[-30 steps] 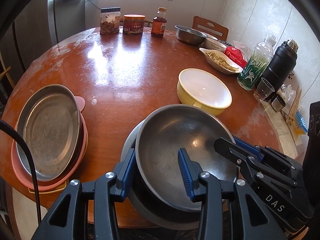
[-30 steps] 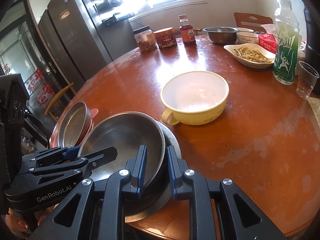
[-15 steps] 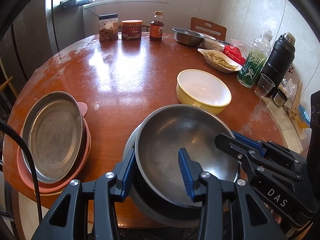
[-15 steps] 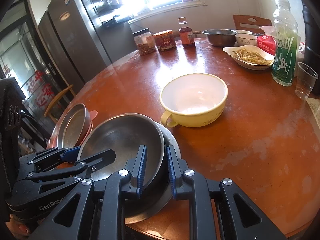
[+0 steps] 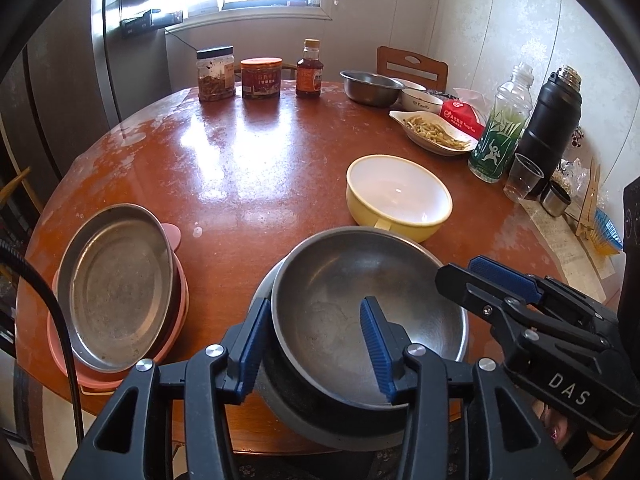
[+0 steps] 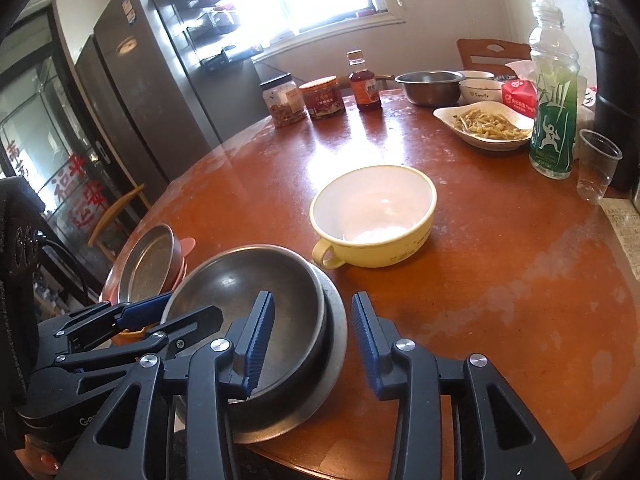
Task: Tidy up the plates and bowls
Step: 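Settle the steel mixing bowl inside the basin and open both grippers, then move both grippers to the rim of the yellow-rimmed cream bowl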
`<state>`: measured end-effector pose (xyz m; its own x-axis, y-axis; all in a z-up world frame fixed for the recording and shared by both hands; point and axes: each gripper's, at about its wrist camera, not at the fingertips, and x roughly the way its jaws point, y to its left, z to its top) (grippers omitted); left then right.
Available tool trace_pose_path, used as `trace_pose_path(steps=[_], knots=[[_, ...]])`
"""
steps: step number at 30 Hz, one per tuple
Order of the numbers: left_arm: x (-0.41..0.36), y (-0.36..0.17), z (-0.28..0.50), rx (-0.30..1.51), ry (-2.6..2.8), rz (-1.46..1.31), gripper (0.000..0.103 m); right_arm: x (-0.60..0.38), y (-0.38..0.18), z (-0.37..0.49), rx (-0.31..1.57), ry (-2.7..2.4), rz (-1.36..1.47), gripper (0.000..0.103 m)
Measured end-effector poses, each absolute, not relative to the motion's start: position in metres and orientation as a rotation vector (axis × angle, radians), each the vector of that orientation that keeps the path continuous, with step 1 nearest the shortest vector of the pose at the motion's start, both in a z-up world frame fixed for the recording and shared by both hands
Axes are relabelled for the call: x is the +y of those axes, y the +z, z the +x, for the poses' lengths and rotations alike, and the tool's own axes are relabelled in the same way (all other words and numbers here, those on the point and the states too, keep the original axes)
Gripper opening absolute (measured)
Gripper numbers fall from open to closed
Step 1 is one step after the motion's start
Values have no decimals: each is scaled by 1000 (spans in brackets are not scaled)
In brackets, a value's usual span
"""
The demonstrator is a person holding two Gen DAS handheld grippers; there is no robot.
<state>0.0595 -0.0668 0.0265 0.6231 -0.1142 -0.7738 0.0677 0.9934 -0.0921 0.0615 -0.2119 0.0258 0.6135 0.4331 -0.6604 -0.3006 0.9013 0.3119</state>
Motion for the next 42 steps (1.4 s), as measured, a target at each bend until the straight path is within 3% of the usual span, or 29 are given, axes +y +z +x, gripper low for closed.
trace_pose_path(steps=[22, 42], knots=[[-73, 55, 46, 799, -112, -53, 57, -243, 46, 53, 710, 349, 191, 70], [-87, 59, 85, 824, -134, -58, 57, -278, 41, 56, 704, 271, 249, 77]])
